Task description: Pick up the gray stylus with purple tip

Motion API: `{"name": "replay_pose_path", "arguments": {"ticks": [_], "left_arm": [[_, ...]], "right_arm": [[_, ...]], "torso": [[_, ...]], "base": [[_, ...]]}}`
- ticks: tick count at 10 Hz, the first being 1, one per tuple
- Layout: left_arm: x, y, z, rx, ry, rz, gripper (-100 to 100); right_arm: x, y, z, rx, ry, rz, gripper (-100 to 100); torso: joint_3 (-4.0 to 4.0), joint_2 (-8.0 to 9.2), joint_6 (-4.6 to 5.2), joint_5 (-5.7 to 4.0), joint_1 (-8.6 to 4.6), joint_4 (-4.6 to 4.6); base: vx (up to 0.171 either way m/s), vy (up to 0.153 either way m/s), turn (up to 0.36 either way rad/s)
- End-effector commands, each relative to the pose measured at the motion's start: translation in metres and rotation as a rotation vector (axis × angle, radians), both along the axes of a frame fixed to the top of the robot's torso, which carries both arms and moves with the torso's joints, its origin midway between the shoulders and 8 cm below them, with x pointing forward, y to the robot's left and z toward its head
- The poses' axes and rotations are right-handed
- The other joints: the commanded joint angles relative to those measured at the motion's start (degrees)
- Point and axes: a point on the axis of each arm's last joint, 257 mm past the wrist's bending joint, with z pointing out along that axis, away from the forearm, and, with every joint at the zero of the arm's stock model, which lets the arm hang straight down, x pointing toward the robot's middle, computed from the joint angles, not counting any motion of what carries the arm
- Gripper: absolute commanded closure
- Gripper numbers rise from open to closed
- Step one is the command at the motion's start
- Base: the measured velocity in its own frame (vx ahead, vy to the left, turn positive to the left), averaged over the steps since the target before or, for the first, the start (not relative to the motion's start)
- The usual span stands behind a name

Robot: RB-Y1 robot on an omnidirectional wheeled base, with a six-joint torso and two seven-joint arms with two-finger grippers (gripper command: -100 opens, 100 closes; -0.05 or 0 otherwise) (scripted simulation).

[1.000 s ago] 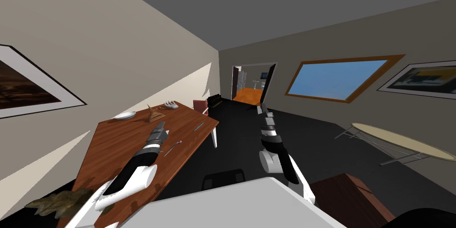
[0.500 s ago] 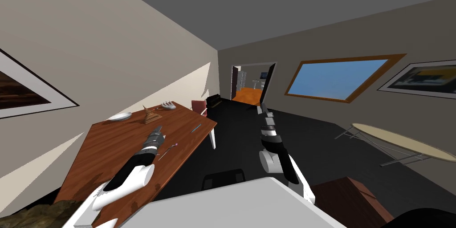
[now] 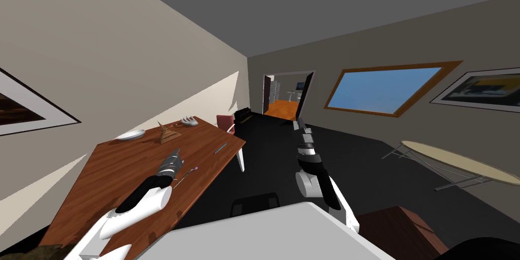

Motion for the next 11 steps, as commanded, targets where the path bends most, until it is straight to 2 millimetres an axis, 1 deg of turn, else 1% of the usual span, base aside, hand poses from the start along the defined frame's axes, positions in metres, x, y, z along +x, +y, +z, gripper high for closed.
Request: {"name": "replay_pose_path", "arguments": {"ticks": [1, 2, 3, 5, 6, 7, 8, 9, 10, 11], "left_arm": [[-0.006, 0.006, -0.012, -0.024, 0.033, 0.02, -100], [-0.012, 0.019, -0.027, -0.06, 0.072, 0.054, -100], [-0.013, 0.019, -0.03, -0.064, 0.08, 0.056, -100], [-0.027, 0.04, -0.059, -0.142, 0.148, 0.12, -100], [-0.03, 0.039, -0.065, -0.153, 0.171, 0.126, -100], [-0.036, 0.047, -0.076, -0.192, 0.198, 0.154, -100], [-0.039, 0.047, -0.083, -0.2, 0.214, 0.16, -100], [-0.048, 0.053, -0.098, -0.247, 0.253, 0.192, -100], [-0.049, 0.053, -0.1, -0.249, 0.257, 0.194, -100], [-0.058, 0.059, -0.115, -0.295, 0.292, 0.226, -100]], "right_arm": [[0.0, 0.0, 0.0, 0.0, 0.0, 0.0, 0], [0.0, 0.0, 0.0, 0.0, 0.0, 0.0, 0], [0.0, 0.0, 0.0, 0.0, 0.0, 0.0, 0], [0.0, 0.0, 0.0, 0.0, 0.0, 0.0, 0], [0.0, 0.0, 0.0, 0.0, 0.0, 0.0, 0], [0.0, 0.0, 0.0, 0.0, 0.0, 0.0, 0], [0.0, 0.0, 0.0, 0.0, 0.0, 0.0, 0], [0.0, 0.0, 0.0, 0.0, 0.0, 0.0, 0], [0.0, 0.0, 0.0, 0.0, 0.0, 0.0, 0], [0.0, 0.0, 0.0, 0.0, 0.0, 0.0, 0]], "torso": [[0.0, 0.0, 0.0, 0.0, 0.0, 0.0], [0.03, 0.06, -0.01, 0.0, 0.0, 0.01], [0.05, 0.09, -0.01, 0.0, 0.0, 0.02], [0.02, 0.03, 0.0, 0.0, 0.01, 0.01], [-0.03, -0.05, -0.01, 0.0, -0.02, -0.01], [-0.02, -0.02, -0.01, 0.0, 0.01, -0.01], [-0.01, -0.02, 0.0, 0.01, 0.07, -0.01], [0.01, 0.03, -0.01, 0.02, 0.11, 0.0], [0.01, 0.03, 0.0, 0.03, 0.13, 0.0], [0.03, 0.07, -0.01, 0.02, 0.13, 0.01]], "base": [[0.037, -0.034, -0.008], [0.031, -0.036, -0.014], [0.036, -0.035, -0.004], [0.064, -0.039, -0.02], [0.062, -0.03, -0.004], [0.058, -0.014, -0.013], [0.045, -0.008, -0.012], [0.046, -0.002, -0.014], [0.038, -0.003, -0.009], [0.047, 0.0, -0.012]]}}
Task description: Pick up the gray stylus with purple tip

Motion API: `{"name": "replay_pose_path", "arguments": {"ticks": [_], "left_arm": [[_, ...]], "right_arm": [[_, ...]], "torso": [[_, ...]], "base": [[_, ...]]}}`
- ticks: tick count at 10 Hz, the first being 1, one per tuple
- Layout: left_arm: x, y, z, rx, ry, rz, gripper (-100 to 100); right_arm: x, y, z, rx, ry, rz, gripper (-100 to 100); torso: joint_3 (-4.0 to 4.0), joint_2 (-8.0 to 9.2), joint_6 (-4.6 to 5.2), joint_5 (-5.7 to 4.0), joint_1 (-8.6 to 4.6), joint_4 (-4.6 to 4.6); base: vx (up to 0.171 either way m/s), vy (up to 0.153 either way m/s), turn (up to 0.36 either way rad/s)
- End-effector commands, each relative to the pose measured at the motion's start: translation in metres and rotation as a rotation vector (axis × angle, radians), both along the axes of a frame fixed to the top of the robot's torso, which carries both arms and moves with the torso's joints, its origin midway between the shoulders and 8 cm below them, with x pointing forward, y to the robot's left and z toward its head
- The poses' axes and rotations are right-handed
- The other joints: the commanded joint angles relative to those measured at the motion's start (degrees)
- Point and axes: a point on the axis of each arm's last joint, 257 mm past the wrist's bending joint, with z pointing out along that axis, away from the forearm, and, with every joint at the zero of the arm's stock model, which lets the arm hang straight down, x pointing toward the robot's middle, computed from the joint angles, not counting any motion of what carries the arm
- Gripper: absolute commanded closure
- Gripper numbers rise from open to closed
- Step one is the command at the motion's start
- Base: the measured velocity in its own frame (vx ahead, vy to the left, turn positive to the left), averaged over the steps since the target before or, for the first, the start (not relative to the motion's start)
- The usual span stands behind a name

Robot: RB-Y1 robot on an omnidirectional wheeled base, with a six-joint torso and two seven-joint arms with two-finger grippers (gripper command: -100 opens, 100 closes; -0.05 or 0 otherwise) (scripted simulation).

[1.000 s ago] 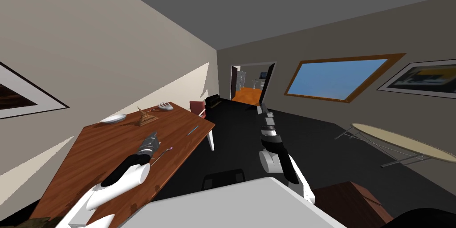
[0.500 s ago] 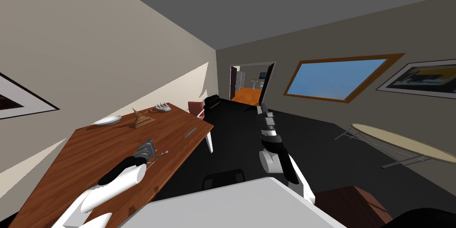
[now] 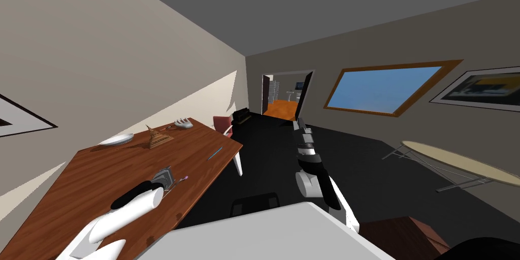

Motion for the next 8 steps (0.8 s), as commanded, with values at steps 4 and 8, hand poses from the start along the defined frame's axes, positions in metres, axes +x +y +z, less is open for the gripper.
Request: {"name": "replay_pose_path", "arguments": {"ticks": [4, 8], "left_arm": [[-0.025, 0.007, -0.038, -0.12, 0.093, 0.086, -100], [-0.047, 0.008, -0.065, -0.218, 0.17, 0.154, -100]], "right_arm": [[0.0, 0.0, 0.0, 0.0, 0.0, 0.0, 0], [0.0, 0.0, 0.0, 0.0, 0.0, 0.0, 0]], "torso": [[0.01, 0.02, 0.0, -0.01, -0.02, 0.0], [0.02, 0.03, 0.0, 0.01, 0.04, 0.01]], "base": [[0.044, 0.002, -0.011], [0.04, 0.013, -0.011]]}}
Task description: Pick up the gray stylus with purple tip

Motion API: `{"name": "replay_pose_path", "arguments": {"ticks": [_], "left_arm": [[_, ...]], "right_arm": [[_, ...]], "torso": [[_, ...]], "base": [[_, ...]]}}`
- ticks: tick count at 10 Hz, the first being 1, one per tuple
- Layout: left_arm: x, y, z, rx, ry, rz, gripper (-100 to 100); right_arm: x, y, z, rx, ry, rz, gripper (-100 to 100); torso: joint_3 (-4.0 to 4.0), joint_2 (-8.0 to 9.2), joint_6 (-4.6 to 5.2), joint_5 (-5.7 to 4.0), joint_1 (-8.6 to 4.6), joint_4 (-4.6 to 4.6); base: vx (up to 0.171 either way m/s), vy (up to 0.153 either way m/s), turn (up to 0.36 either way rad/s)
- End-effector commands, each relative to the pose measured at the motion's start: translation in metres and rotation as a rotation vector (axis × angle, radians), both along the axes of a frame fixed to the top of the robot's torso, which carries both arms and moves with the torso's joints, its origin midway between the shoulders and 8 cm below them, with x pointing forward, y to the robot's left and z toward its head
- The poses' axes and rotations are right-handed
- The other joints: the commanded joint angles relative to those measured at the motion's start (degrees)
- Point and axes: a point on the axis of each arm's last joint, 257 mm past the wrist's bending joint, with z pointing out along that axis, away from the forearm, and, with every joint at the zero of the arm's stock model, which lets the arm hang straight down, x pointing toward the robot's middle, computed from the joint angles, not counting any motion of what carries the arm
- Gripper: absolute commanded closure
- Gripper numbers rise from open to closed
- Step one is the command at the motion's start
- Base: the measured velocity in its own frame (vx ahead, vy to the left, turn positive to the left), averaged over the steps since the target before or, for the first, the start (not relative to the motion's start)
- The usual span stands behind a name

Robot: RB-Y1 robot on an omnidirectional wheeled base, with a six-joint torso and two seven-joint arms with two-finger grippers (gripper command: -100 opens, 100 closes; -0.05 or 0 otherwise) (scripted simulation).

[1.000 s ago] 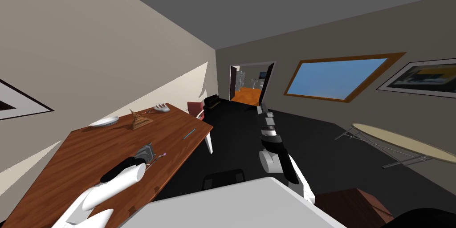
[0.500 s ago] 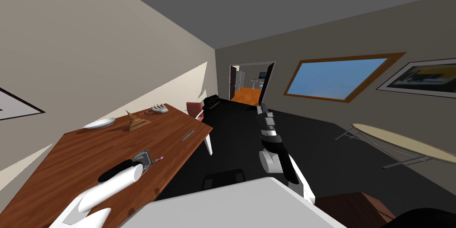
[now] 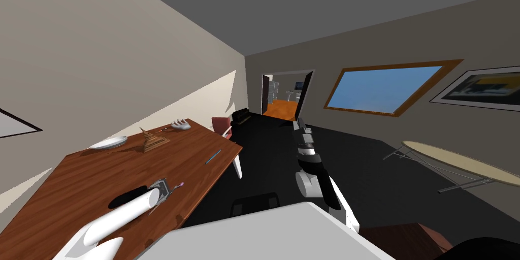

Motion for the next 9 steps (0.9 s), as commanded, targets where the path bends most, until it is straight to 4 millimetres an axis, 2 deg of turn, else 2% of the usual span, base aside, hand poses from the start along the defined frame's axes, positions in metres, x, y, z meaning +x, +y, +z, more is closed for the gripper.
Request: {"name": "replay_pose_path", "arguments": {"ticks": [1, 3, 6, 9], "left_arm": [[-0.005, -0.003, -0.007, -0.026, 0.021, 0.018, -100], [-0.023, -0.002, -0.026, -0.105, 0.073, 0.08, -100], [-0.035, -0.004, -0.037, -0.151, 0.112, 0.111, -100], [-0.058, -0.006, -0.054, -0.248, 0.181, 0.19, -100]], "right_arm": [[0.0, 0.0, 0.0, 0.0, 0.0, 0.0, 0], [0.0, 0.0, 0.0, 0.0, 0.0, 0.0, 0], [0.0, 0.0, 0.0, 0.0, 0.0, 0.0, 0], [0.0, 0.0, 0.0, 0.0, 0.0, 0.0, 0]], "torso": [[0.0, 0.0, 0.0, 0.0, 0.0, 0.0], [0.01, 0.02, 0.0, 0.0, -0.03, 0.0], [-0.03, -0.05, 0.0, 0.0, 0.0, -0.01], [0.0, 0.0, 0.0, 0.0, -0.01, 0.0]], "base": [[0.037, 0.01, -0.007], [0.046, 0.019, -0.017], [0.048, 0.019, -0.007], [0.044, 0.019, -0.015]]}}
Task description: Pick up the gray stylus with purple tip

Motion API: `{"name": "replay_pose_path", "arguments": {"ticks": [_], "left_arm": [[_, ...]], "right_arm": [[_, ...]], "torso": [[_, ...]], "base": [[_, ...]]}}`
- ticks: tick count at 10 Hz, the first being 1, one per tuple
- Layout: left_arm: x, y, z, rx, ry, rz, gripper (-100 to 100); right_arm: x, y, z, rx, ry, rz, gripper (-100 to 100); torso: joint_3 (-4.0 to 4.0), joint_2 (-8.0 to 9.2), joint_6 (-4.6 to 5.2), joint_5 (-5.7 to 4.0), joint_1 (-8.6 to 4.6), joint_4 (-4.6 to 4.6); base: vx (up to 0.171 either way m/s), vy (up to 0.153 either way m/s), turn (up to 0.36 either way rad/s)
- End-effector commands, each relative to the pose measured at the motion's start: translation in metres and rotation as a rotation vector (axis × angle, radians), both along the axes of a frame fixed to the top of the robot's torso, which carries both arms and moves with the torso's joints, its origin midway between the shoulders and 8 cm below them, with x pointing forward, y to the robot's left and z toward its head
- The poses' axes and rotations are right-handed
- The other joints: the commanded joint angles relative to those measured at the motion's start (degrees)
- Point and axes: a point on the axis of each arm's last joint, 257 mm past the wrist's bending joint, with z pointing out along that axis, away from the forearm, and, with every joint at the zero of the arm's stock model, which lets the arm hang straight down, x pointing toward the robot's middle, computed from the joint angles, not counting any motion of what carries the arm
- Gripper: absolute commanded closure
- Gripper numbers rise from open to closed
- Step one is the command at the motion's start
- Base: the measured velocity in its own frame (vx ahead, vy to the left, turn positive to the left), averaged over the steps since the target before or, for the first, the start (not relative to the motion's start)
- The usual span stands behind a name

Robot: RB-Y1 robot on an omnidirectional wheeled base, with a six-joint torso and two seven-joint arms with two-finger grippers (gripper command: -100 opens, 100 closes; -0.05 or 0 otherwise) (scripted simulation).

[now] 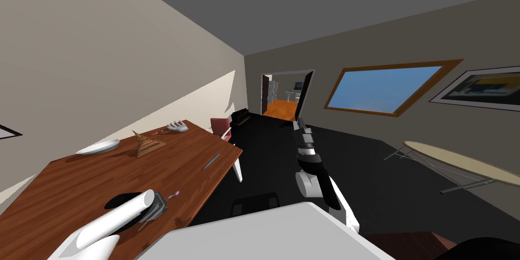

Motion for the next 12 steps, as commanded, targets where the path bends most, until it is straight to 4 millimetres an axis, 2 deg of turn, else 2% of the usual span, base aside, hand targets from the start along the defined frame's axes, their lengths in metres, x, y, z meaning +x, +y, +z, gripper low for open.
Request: {"name": "replay_pose_path", "arguments": {"ticks": [1, 5, 6, 7, 8, 11, 12], "left_arm": [[-0.012, -0.001, -0.008, -0.048, 0.035, 0.04, -100], [-0.031, 0.001, -0.013, -0.116, 0.087, 0.107, -100], [-0.027, 0.001, -0.013, -0.105, 0.078, 0.096, -100], [-0.028, 0.001, -0.013, -0.108, 0.081, 0.099, 0], [-0.029, -0.003, -0.023, -0.107, 0.081, 0.089, -100], [-0.032, -0.01, -0.037, -0.107, 0.081, 0.075, -100], [-0.032, -0.009, -0.033, -0.108, 0.082, 0.079, -100]], "right_arm": [[0.0, 0.0, 0.0, 0.0, 0.0, 0.0, 0], [0.0, 0.0, 0.0, 0.0, 0.0, 0.0, 0], [0.0, 0.0, 0.0, 0.0, 0.0, 0.0, 0], [0.0, 0.0, 0.0, 0.0, 0.0, 0.0, 0], [0.0, 0.0, 0.0, 0.0, 0.0, 0.0, 0], [0.0, 0.0, 0.0, 0.0, 0.0, 0.0, 0], [0.0, 0.0, 0.0, 0.0, 0.0, 0.0, 0]], "torso": [[0.0, 0.0, 0.0, 0.0, 0.0, 0.0], [0.03, 0.06, 0.0, -0.01, -0.05, 0.01], [0.05, 0.08, 0.0, -0.01, -0.08, 0.02], [0.07, 0.14, 0.0, -0.01, -0.09, 0.02], [0.1, 0.18, 0.0, -0.02, -0.1, 0.04], [0.0, 0.0, -0.01, 0.01, 0.01, 0.0], [-0.01, -0.01, -0.01, 0.02, 0.05, -0.01]], "base": [[0.057, 0.028, -0.012], [0.04, 0.015, -0.01], [0.013, 0.001, -0.001], [0.0, 0.0, 0.0], [0.036, 0.017, 0.071], [0.058, 0.031, 0.053], [0.025, 0.018, 0.006]]}}
